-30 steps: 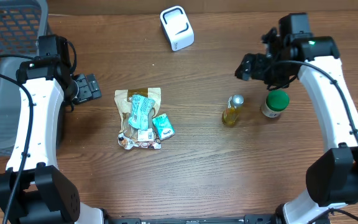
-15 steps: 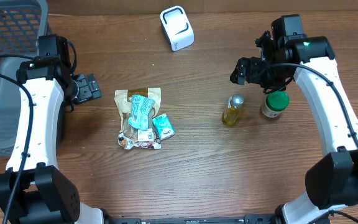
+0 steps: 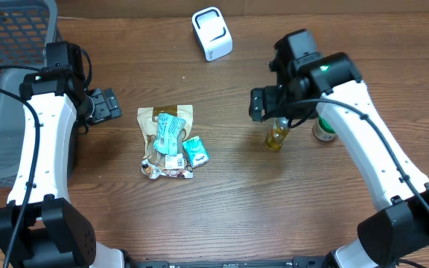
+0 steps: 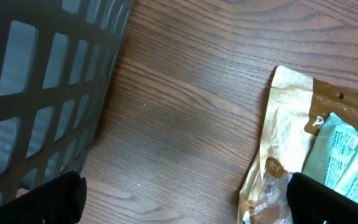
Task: Scan the item barcode
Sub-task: 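Move the right gripper left over the yellow oil bottle, then lower the right gripper and grasp the yellow oil bottle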
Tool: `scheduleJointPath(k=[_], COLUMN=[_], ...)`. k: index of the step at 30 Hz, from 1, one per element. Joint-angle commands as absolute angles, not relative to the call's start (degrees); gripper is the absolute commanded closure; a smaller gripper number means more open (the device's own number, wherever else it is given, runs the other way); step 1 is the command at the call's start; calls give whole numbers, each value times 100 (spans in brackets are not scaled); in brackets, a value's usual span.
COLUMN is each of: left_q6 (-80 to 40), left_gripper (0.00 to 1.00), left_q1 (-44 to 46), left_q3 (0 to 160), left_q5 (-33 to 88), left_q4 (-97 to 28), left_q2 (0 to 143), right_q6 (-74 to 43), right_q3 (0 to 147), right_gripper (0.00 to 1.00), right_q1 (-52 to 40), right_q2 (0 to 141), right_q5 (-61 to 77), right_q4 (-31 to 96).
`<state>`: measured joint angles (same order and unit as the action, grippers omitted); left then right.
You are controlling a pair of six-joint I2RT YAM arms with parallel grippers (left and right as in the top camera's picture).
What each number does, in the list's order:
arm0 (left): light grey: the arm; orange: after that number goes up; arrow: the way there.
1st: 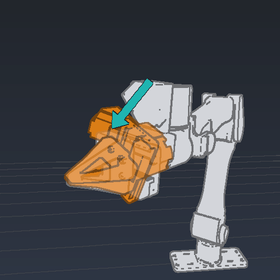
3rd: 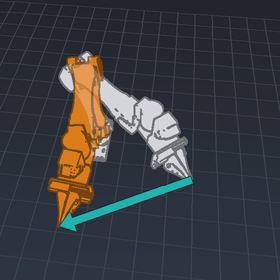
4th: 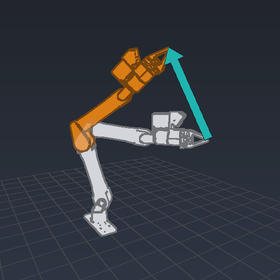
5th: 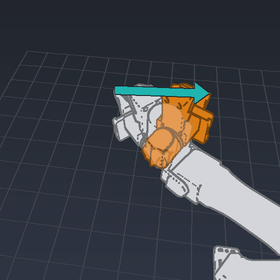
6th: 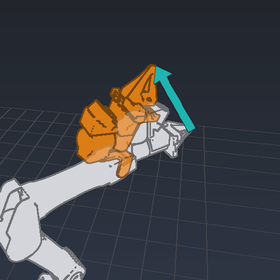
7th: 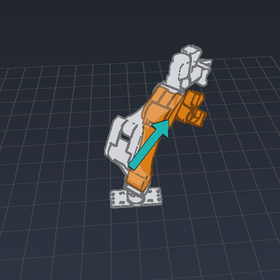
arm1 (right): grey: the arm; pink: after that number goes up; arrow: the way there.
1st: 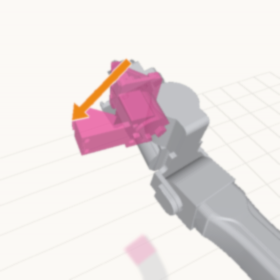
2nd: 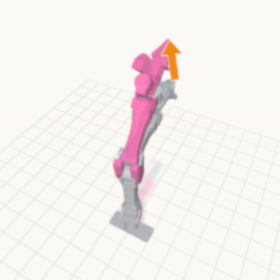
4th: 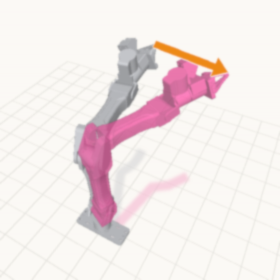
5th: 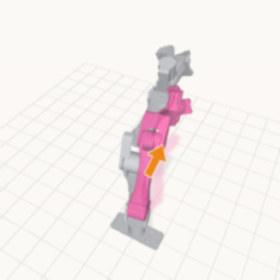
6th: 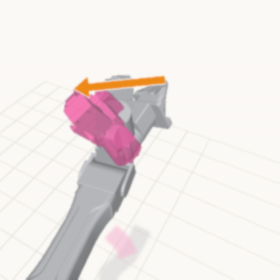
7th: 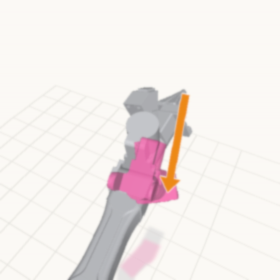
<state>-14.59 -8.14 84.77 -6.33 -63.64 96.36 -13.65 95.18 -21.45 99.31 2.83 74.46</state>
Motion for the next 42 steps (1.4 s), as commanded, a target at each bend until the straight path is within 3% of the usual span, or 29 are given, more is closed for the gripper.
scheduleJointPath(k=[1, 26, 37, 42], left_q6=[-1391, -1391, -1391, -1393], left_gripper=[0, 1, 0, 1], left_q1=[-823, -823, -823, -823], left_q3=[8593, 8593, 8593, 8593], left_q5=[-703, -703, -703, -703], left_q4=[-6364, -6364, -6364, -6364], left_q2=[9546, 9546, 9546, 9546], right_q6=[-1981, -1997, -2001, -2152], right_q3=[9441, 8058, 8055, 8055], right_gripper=[0, 2, 30, 32], right_q1=[-2281, -1911, -1900, -1900], right_q2=[9776, 9817, 9817, 9817], right_q5=[-718, -744, -421, -421], right_q4=[7513, 6119, 6143, 6156])
